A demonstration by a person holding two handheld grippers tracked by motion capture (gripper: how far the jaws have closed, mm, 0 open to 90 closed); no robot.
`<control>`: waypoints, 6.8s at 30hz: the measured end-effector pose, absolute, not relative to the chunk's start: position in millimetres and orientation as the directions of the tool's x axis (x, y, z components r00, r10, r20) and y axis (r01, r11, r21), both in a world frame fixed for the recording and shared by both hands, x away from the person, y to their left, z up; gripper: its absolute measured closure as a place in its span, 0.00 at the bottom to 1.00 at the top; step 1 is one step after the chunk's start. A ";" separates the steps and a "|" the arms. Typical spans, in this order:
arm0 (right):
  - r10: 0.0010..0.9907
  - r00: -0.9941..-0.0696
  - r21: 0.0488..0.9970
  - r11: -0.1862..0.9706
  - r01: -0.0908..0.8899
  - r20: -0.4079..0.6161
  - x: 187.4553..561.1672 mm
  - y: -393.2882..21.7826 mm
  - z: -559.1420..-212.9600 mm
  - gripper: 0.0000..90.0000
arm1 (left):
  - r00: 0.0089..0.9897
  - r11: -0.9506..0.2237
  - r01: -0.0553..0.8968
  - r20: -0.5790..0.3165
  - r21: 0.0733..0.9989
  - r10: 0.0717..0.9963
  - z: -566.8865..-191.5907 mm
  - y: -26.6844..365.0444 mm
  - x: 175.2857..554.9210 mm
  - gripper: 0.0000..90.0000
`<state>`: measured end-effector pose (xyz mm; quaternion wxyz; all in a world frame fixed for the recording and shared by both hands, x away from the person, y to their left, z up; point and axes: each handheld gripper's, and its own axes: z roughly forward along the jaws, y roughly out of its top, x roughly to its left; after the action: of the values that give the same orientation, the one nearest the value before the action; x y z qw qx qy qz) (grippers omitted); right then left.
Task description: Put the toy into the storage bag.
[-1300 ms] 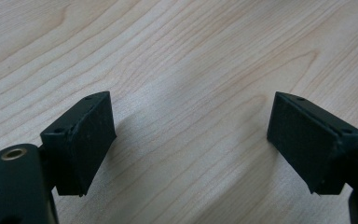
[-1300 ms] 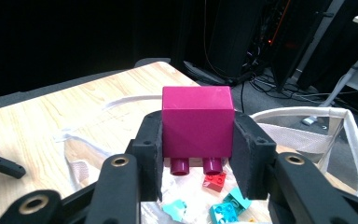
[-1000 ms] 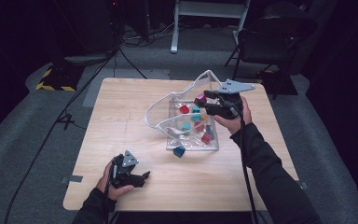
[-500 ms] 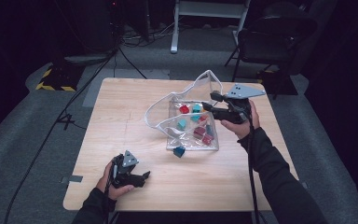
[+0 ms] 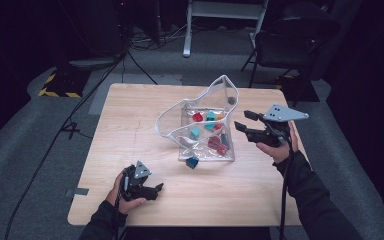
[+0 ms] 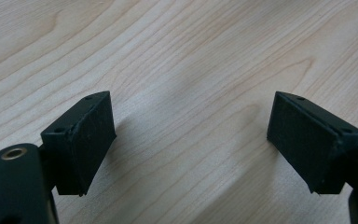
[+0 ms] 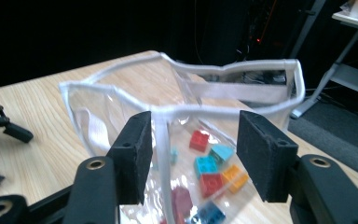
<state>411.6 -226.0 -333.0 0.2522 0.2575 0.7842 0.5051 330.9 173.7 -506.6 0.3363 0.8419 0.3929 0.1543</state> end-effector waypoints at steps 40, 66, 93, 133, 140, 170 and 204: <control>0.708 -0.706 0.752 0.475 0.456 -0.019 372.9 -316.2 -491.5 0.37 | 0.727 -0.535 0.504 0.002 0.678 0.687 -504.9 122.5 342.9 0.16; 0.710 -0.704 0.755 0.469 0.459 -0.013 370.8 -317.6 -507.7 0.30 | 0.733 -0.520 0.455 0.027 0.723 0.680 -493.8 72.9 364.9 0.19; 0.710 -0.704 0.754 0.470 0.458 -0.015 370.9 -317.6 -507.7 0.29 | 0.683 -0.490 0.466 0.053 0.736 0.728 -502.3 47.6 380.7 0.53; 0.709 -0.705 0.754 0.471 0.457 -0.016 370.5 -317.7 -507.8 0.29 | 0.580 -0.390 0.473 0.054 0.790 0.813 -458.2 155.0 376.2 0.62; 0.709 -0.705 0.754 0.471 0.457 -0.016 370.5 -317.7 -507.8 0.29 | 0.552 -0.377 0.477 0.063 0.794 0.832 -447.4 170.3 385.9 0.62; 0.709 -0.705 0.755 0.471 0.457 -0.016 370.4 -317.8 -507.8 0.29 | 0.527 -0.325 0.395 0.078 0.860 0.846 -360.9 169.6 428.5 0.62; 0.707 -0.707 0.755 0.472 0.456 -0.015 370.0 -317.9 -507.8 0.29 | 0.637 -0.404 0.352 0.100 0.844 0.764 -337.5 67.6 463.8 0.62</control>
<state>370.0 -317.9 -507.8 0.1653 0.3453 0.8418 0.3805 463.8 67.6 -337.5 0.4202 0.8013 0.3482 0.2452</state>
